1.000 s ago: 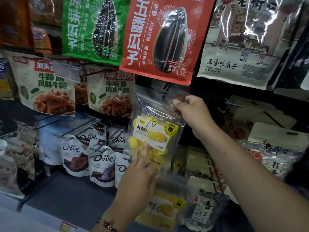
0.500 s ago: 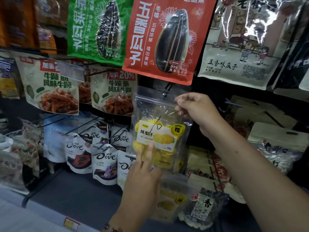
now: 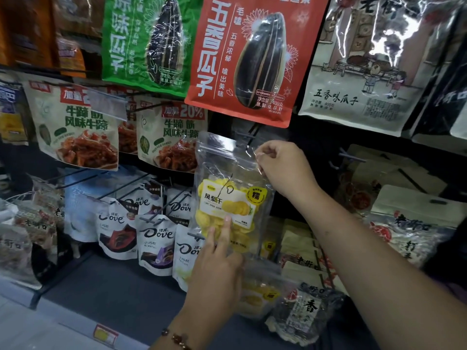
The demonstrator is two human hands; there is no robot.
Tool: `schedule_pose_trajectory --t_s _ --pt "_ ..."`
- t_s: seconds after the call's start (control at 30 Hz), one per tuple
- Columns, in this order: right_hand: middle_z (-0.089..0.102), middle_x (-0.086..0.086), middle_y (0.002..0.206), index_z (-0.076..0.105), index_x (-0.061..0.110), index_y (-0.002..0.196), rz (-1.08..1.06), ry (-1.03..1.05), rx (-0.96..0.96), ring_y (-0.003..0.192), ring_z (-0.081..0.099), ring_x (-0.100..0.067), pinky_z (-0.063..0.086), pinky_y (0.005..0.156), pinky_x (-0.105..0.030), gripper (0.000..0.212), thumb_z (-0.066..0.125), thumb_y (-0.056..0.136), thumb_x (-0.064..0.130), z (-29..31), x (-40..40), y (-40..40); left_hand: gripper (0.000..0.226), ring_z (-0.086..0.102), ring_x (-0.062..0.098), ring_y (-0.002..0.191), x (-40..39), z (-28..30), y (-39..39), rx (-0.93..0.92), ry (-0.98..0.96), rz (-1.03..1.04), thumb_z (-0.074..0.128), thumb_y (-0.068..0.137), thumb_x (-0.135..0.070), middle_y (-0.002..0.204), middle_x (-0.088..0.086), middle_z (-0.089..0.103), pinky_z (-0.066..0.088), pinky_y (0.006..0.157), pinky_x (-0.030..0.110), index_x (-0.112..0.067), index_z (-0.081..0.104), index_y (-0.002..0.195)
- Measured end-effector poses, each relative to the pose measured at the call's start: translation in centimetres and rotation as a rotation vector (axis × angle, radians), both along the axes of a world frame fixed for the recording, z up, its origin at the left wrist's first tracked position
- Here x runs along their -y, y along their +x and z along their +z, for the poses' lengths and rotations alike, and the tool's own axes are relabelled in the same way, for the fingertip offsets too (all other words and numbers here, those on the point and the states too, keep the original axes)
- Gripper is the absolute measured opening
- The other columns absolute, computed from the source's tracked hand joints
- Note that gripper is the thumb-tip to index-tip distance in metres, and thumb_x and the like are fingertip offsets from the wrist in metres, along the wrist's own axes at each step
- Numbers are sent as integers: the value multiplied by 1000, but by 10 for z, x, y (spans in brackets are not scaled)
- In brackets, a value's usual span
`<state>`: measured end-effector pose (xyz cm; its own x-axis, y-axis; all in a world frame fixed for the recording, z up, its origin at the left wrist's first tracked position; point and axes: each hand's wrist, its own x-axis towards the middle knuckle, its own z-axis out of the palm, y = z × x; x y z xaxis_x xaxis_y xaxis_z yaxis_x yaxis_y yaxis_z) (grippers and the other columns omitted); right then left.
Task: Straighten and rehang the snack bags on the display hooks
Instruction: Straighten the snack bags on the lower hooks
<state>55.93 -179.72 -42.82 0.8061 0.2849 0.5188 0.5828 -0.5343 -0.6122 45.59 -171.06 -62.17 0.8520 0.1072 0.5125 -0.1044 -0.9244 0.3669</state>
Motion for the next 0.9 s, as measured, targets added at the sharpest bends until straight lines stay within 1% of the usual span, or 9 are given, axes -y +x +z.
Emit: schedule_pose_trajectory --t_s 0.07,0.23,0.33,0.43,0.47,0.53,0.57,0.77,0.9 --pt "66 5 76 68 18 85 -37 -74 49 70 62 -13 51 62 -28 17 53 91 13 -2 0 -1 12 4 38 147 -1 -3 2 21 -22 14 59 90 -20 162 3 -7 48 98 49 -23 58 79" --pt "60 8 73 63 15 85 -104 -133 166 65 54 -4 37 53 -23 15 53 96 18 -5 4 0 16 -8 32 149 -1 3 5 -66 1 16 46 98 -25 159 -2 -23 37 109 45 -22 58 87" --pt "56 -1 70 57 9 75 -225 -149 167 67 57 -20 38 55 -30 20 54 94 16 -3 4 9 17 -6 30 150 -4 17 15 -109 -14 -4 44 99 -27 160 -4 -22 35 111 44 -26 55 87" --pt "58 -9 91 59 9 87 -315 -219 208 90 59 -30 44 69 -33 7 56 90 15 -6 -1 13 20 2 32 150 -8 24 31 -96 -41 -40 45 100 -32 162 -4 -14 37 109 46 -24 59 88" --pt "57 -13 106 60 8 102 -338 -275 285 103 56 -32 46 82 -37 15 59 89 16 -10 -3 13 20 3 32 150 -9 26 35 -100 -43 -53 46 100 -32 162 -4 -13 38 109 46 -23 60 89" --pt "51 -20 128 55 6 123 -343 -411 460 125 43 -40 32 109 -46 40 64 86 18 -24 -7 11 20 4 34 150 -13 28 43 -109 -35 -74 47 100 -32 162 -1 -12 36 109 46 -21 61 93" --pt "49 -21 133 52 7 130 -314 -451 530 131 38 -43 24 114 -49 49 65 84 18 -32 -8 11 20 4 36 149 -15 29 47 -120 -24 -82 48 100 -31 163 0 -12 35 110 46 -20 62 95" --pt "25 -8 156 16 17 155 -139 -541 326 146 15 -31 5 120 -40 74 54 93 25 -55 3 -1 16 14 36 147 -16 31 66 -201 8 -180 51 97 -35 164 4 -7 34 109 52 -27 65 98" --pt "18 -3 160 19 22 154 -84 -490 234 148 9 -21 3 121 -35 69 54 95 25 -68 19 -14 21 18 29 146 -18 23 52 -166 70 -194 49 97 -36 164 2 6 35 108 51 -26 67 96"
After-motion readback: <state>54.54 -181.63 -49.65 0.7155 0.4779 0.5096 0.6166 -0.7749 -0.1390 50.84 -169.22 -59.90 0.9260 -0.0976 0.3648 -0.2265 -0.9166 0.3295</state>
